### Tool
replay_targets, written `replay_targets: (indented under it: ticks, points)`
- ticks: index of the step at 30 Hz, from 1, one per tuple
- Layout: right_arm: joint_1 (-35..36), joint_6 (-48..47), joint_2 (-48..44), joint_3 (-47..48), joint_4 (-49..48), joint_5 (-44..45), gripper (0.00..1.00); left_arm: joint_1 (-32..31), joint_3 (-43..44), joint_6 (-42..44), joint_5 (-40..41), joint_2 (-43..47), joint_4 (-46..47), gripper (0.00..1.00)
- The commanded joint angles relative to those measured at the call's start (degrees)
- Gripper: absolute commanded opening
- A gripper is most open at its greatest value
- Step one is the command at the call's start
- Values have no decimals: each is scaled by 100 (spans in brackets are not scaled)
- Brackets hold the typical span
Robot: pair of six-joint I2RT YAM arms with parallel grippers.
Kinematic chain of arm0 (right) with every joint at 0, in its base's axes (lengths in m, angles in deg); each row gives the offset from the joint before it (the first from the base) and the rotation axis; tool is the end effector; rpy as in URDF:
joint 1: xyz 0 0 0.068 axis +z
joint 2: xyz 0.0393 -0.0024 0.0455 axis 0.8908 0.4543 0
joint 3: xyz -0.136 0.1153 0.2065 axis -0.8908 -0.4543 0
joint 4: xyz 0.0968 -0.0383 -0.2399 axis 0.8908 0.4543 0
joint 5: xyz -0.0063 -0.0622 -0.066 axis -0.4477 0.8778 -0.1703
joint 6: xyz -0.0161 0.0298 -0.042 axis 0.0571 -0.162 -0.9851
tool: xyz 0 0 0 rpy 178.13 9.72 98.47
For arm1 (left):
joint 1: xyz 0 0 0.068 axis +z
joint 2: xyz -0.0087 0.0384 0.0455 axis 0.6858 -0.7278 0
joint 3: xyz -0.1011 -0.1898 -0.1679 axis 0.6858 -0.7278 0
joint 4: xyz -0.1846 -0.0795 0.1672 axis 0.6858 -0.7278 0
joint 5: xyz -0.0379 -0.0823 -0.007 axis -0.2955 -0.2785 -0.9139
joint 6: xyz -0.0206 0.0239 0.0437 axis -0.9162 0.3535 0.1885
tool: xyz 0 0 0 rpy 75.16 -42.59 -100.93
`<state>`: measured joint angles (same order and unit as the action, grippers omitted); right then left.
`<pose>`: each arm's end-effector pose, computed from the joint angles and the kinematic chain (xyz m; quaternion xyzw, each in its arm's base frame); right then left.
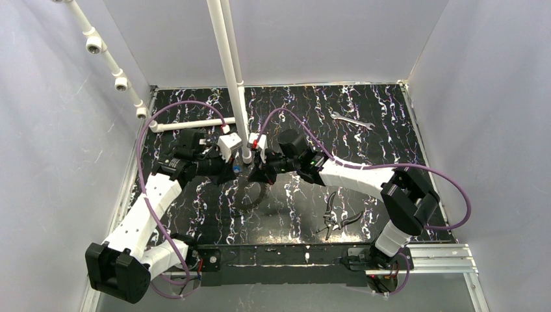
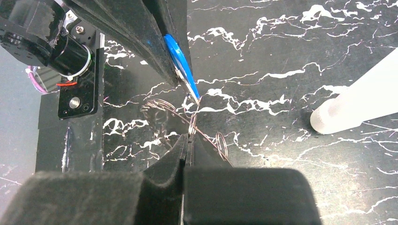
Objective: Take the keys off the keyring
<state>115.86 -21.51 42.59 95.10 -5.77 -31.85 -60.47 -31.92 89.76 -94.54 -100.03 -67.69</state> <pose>0.2109 0.3089 0.2538 -0.5061 0.6360 0.4249 0.3985 0.2009 -0.0819 0.3003 0.3979 0.7959 -0.2393 0.3886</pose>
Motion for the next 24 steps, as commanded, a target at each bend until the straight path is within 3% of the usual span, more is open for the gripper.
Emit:
replay_targets:
  ticks: [1,10,24]
  points:
    - [-79,77,-128,-146,-129,-41,1,70,-244,-50,-128,193,8,0]
    - [-263,704,-93,-318,-793,-364,1,61,-545,-384,-647,217,127,0]
    - [-443,1793,28,-560,-1942,-834,1,-70,-683,-567,-598,233,398,0]
